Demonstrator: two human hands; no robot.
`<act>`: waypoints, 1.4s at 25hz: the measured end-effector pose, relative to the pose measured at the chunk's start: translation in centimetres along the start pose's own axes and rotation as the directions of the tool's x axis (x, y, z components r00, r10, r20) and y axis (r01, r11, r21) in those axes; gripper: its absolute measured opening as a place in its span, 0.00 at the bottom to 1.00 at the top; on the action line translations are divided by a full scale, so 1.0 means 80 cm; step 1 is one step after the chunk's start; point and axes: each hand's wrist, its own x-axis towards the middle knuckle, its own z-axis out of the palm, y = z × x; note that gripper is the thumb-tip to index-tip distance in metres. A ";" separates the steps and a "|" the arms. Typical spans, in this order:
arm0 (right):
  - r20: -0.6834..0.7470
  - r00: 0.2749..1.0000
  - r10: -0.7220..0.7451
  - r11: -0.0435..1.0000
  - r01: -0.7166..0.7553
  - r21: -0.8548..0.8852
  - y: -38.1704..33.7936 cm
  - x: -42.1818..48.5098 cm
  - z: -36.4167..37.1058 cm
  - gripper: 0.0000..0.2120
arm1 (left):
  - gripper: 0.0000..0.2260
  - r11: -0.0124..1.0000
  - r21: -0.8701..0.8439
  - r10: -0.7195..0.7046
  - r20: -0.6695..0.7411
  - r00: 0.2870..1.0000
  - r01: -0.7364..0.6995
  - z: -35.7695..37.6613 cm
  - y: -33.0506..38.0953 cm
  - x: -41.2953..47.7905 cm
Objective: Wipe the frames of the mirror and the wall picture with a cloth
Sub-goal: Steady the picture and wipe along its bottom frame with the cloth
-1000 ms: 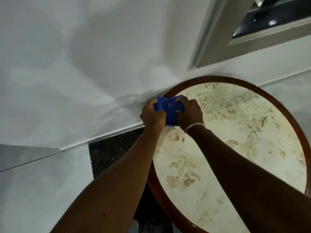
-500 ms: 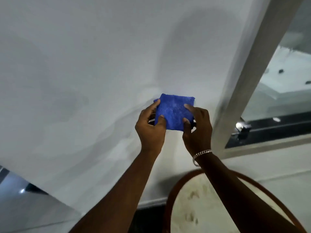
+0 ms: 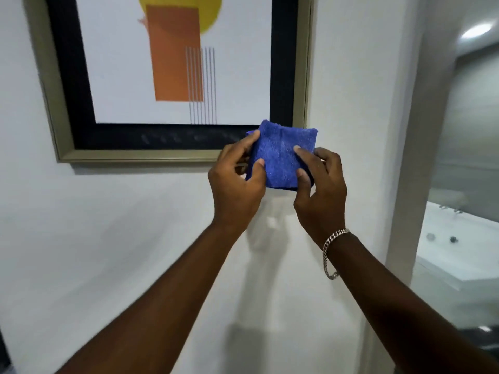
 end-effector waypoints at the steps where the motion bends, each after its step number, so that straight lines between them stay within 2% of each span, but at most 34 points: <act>1: -0.013 1.000 -0.012 1.000 0.012 -0.015 -0.005 0.016 0.007 0.17 | 0.19 0.998 0.035 0.042 0.006 0.999 -0.043 -0.003 0.003 0.017; 3: -0.022 0.997 -0.072 0.982 0.067 -0.174 -0.011 0.036 0.026 0.16 | 0.20 0.982 0.136 0.123 0.068 0.990 -0.132 -0.006 0.004 0.041; 5: 0.008 0.982 -0.189 0.921 0.181 -0.345 -0.012 0.045 0.046 0.18 | 0.20 0.938 0.248 0.194 0.200 0.960 -0.241 -0.009 0.003 0.057; 7: 0.027 0.969 -0.246 0.897 0.238 -0.373 -0.015 0.047 0.070 0.22 | 0.19 0.856 0.359 0.253 0.338 0.907 -0.372 -0.026 -0.004 0.077; 9: 0.030 0.972 -0.235 0.897 0.229 -0.378 -0.015 0.039 0.083 0.26 | 0.17 0.712 0.444 0.380 0.409 0.830 -0.545 -0.056 -0.013 0.108; 12: 0.061 0.977 -0.206 0.894 0.214 -0.393 -0.004 0.005 0.086 0.27 | 0.17 0.475 0.522 0.519 0.484 0.705 -0.708 -0.103 -0.025 0.174; 14: 0.042 0.989 -0.142 0.919 0.148 -0.366 -0.011 -0.003 0.094 0.23 | 0.20 0.330 0.541 0.490 0.602 0.630 -0.774 -0.122 -0.033 0.216; 17: -0.037 0.999 -0.024 0.932 0.009 -0.363 -0.034 0.018 0.121 0.28 | 0.26 0.118 0.577 0.398 0.718 0.571 -0.808 -0.134 -0.046 0.253; 19: -0.056 0.991 -0.122 0.922 0.092 -0.377 -0.022 0.013 0.126 0.26 | 0.29 0.020 0.575 0.413 0.740 0.530 -0.818 -0.138 -0.052 0.261; 21: -0.071 0.966 -0.247 0.897 0.200 -0.394 0.003 0.001 0.121 0.24 | 0.30 -0.026 0.571 0.428 0.748 0.507 -0.820 -0.136 -0.057 0.264; 22: -0.102 0.963 -0.249 0.903 0.193 -0.385 0.007 0.001 0.125 0.24 | 0.31 -0.029 0.572 0.437 0.745 0.504 -0.820 -0.135 -0.059 0.265; 25: -0.260 0.965 -0.029 0.956 -0.049 -0.291 -0.027 0.020 0.155 0.24 | 0.32 -0.047 0.574 0.458 0.740 0.493 -0.818 -0.134 -0.062 0.268; 26: -0.265 0.964 -0.011 0.952 -0.071 -0.297 -0.035 0.018 0.161 0.25 | 0.32 -0.059 0.560 0.456 0.752 0.477 -0.826 -0.135 -0.062 0.270; 29: -0.145 0.962 -0.233 0.914 0.166 -0.371 -0.011 -0.005 0.142 0.23 | 0.33 -0.115 0.537 0.447 0.779 0.440 -0.836 -0.145 -0.064 0.273; 30: -0.142 0.958 -0.248 0.911 0.181 -0.370 -0.004 -0.004 0.135 0.23 | 0.33 -0.124 0.541 0.451 0.778 0.438 -0.832 -0.147 -0.064 0.273; 33: -0.196 0.977 -0.085 0.949 0.019 -0.316 -0.029 0.012 0.148 0.24 | 0.33 -0.110 0.543 0.458 0.771 0.443 -0.832 -0.147 -0.062 0.274; 35: -0.153 0.980 -0.125 0.944 0.070 -0.322 -0.046 0.002 0.158 0.23 | 0.34 -0.109 0.546 0.461 0.768 0.444 -0.831 -0.149 -0.062 0.275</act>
